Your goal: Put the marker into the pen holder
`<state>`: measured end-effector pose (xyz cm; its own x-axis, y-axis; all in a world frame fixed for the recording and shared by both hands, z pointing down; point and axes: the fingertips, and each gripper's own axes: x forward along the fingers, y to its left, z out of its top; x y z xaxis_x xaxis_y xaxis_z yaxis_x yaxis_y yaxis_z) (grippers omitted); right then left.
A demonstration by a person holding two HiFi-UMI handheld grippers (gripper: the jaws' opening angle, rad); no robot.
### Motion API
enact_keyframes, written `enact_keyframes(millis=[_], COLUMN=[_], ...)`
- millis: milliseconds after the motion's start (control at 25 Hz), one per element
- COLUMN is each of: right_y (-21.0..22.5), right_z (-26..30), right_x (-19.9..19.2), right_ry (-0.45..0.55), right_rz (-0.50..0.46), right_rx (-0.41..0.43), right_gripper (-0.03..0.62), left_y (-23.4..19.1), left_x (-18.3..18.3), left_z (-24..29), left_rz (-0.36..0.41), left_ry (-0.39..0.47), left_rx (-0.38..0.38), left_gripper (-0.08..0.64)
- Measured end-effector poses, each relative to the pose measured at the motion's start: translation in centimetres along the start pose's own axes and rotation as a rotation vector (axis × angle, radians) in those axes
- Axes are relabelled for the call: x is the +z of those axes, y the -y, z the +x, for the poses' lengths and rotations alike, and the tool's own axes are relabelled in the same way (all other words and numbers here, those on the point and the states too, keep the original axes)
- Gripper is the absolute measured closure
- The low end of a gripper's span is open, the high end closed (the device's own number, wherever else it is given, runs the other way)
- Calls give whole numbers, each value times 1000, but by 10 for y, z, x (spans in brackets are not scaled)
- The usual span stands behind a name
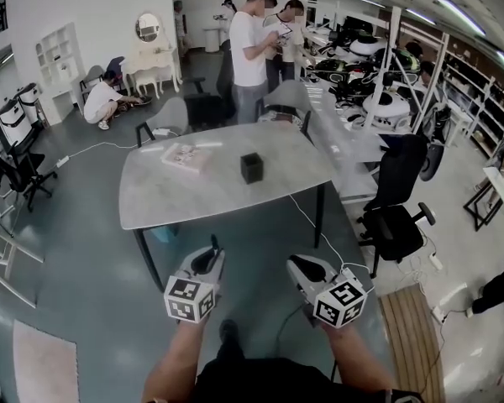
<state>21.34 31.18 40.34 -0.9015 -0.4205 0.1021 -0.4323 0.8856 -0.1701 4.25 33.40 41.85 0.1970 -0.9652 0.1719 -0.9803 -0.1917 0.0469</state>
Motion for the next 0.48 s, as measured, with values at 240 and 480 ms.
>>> enact_keyframes(millis=[240,480], right_y=[23,33], right_z=[70,146], right_x=[14,23], right_ry=[-14,-26], right_rz=[11,19], right_rx=[-21,-12], right_gripper=[563,565], left_y=[-67,-127], left_x=[9,18], left_z=[40,77], left_rz=[7,4], left_ry=[-8,-1], left_rx=[-18,-41], left_gripper=[505,505])
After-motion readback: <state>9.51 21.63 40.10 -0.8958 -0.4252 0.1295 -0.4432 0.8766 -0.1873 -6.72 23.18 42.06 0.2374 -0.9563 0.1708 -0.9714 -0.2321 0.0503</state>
